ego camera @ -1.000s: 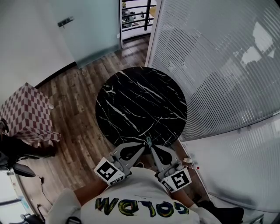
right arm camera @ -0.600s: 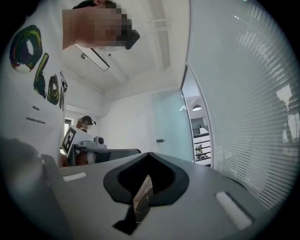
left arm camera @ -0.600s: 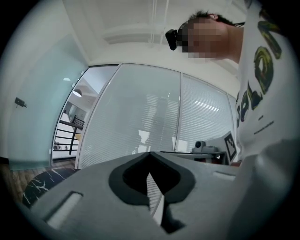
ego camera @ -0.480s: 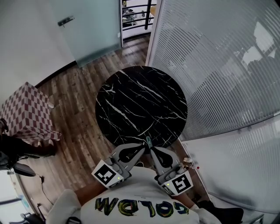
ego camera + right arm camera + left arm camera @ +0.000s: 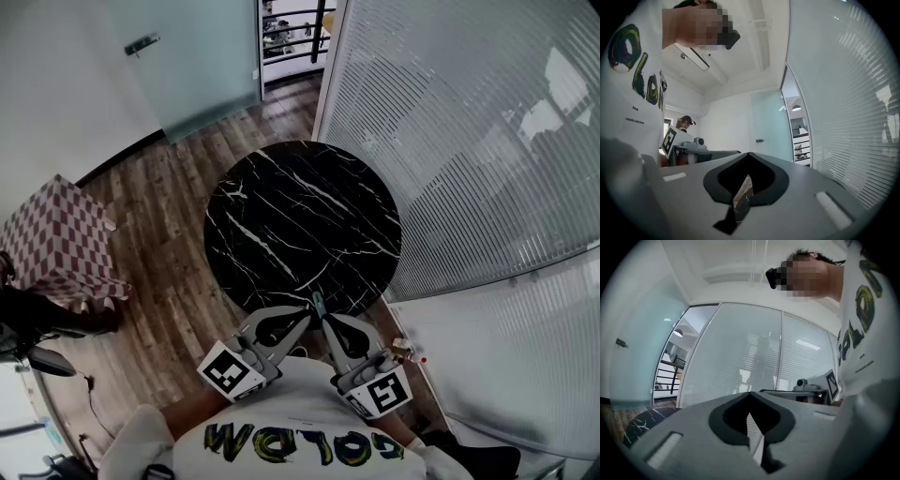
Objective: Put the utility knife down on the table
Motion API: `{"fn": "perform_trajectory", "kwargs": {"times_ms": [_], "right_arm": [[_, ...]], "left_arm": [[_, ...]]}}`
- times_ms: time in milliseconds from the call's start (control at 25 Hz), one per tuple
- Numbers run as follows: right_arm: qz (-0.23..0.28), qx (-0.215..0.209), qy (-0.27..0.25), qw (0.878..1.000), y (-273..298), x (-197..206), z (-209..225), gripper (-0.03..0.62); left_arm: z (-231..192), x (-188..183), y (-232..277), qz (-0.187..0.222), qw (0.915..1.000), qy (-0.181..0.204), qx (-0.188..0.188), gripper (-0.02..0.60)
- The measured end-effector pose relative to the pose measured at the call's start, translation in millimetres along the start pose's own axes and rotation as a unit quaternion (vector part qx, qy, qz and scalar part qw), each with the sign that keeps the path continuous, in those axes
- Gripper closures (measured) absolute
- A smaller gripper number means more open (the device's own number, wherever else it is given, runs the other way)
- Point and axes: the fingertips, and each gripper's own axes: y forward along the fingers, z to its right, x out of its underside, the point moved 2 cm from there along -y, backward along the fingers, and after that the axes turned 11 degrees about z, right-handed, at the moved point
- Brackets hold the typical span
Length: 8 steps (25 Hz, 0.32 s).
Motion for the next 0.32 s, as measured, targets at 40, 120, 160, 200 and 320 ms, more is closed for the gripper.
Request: {"fn": "perform_trajectory", "kwargs": {"times_ms": [40, 120, 160, 200, 320], "right_arm": [[0.001, 0.000, 0.000, 1.000, -0.1, -0.4, -0.2, 0.594], [0.003, 0.000, 0.002, 1.000, 0.2, -1.6, -1.0, 0.594], [0.003, 0.000, 0.003, 1.000, 0.4, -1.9, -1.5, 0.594], [0.004, 0.000, 0.003, 1.000, 0.6, -2.1, -1.9, 0.594], [0.004, 0.001, 0.004, 1.000, 0.6, -2.1, -2.5, 0.594]], "left_arm": [[0.0, -0.4, -0.2, 0.000, 1.0000, 0.000, -0.001, 0.581], [-0.2, -1.1, -1.0, 0.001, 1.0000, -0.001, -0.002, 0.581], [-0.2, -0.9, -1.6, 0.000, 1.0000, -0.002, -0.002, 0.581], [-0.1, -0.6, -2.0, 0.000, 1.0000, -0.003, -0.002, 0.581], [0.2, 0.5, -2.9, -0.001, 1.0000, -0.004, -0.002, 0.581]]}}
